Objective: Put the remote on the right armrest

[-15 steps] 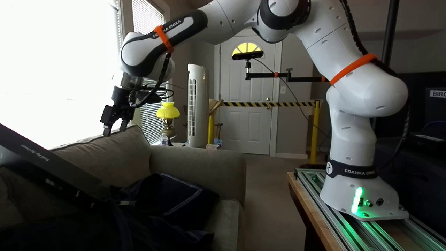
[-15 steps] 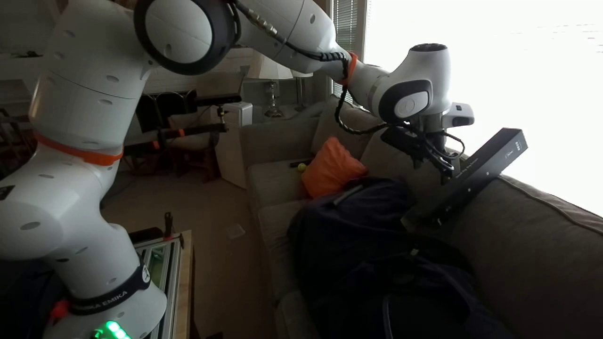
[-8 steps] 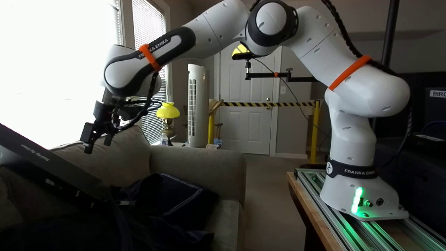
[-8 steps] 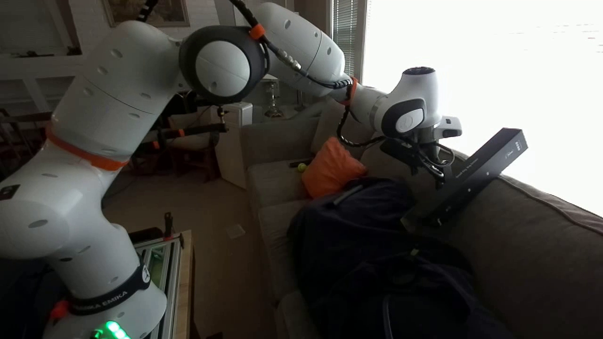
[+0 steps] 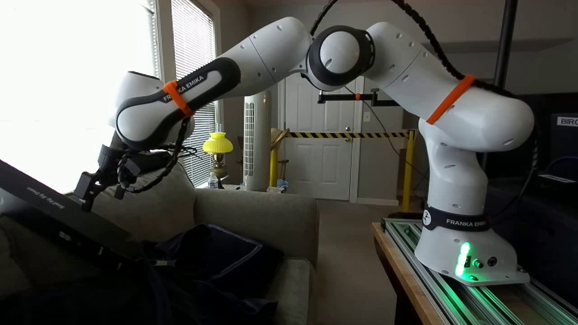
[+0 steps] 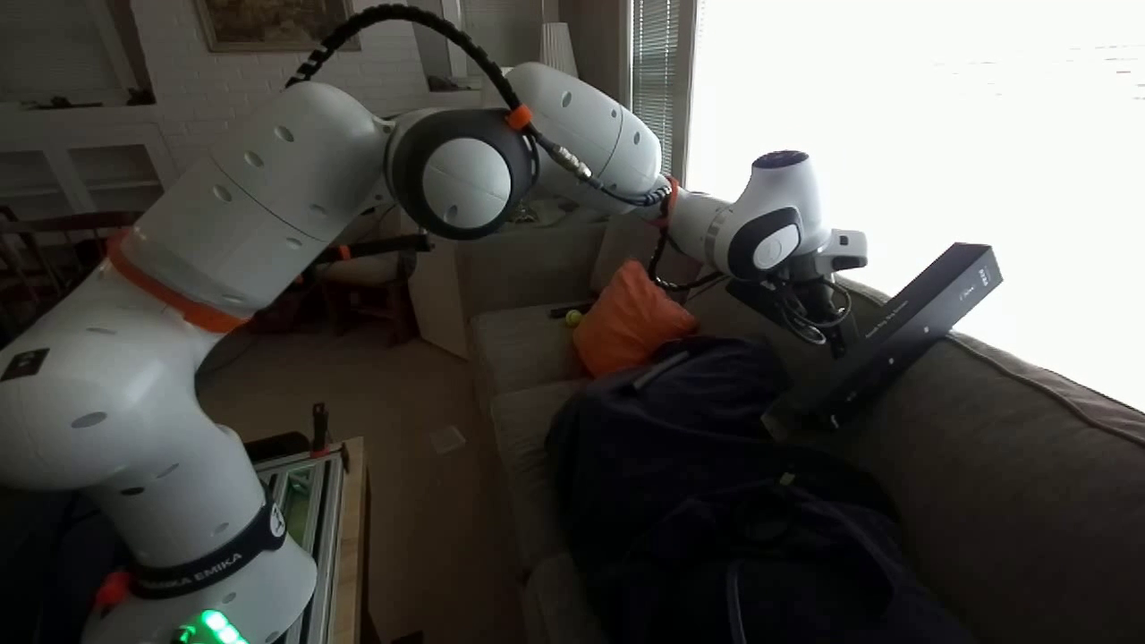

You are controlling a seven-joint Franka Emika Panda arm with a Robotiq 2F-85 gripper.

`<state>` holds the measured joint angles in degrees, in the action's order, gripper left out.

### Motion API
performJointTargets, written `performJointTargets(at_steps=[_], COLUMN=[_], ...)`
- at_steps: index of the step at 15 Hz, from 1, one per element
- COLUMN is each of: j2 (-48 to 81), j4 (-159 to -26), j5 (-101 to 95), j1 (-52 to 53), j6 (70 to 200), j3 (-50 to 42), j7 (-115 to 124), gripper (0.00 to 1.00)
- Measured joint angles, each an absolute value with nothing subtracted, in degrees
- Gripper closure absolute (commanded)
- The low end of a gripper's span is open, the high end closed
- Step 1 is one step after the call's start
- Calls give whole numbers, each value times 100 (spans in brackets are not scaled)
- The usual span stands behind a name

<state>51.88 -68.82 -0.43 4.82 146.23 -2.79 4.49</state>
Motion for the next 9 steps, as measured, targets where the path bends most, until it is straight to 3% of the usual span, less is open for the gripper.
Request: performJointTargets(at_steps=[9], j2=[6081], j4=[-5888], j5=[-427], j1=[789], j6=[14802], j3=[-864], j7=[1082], gripper=[0])
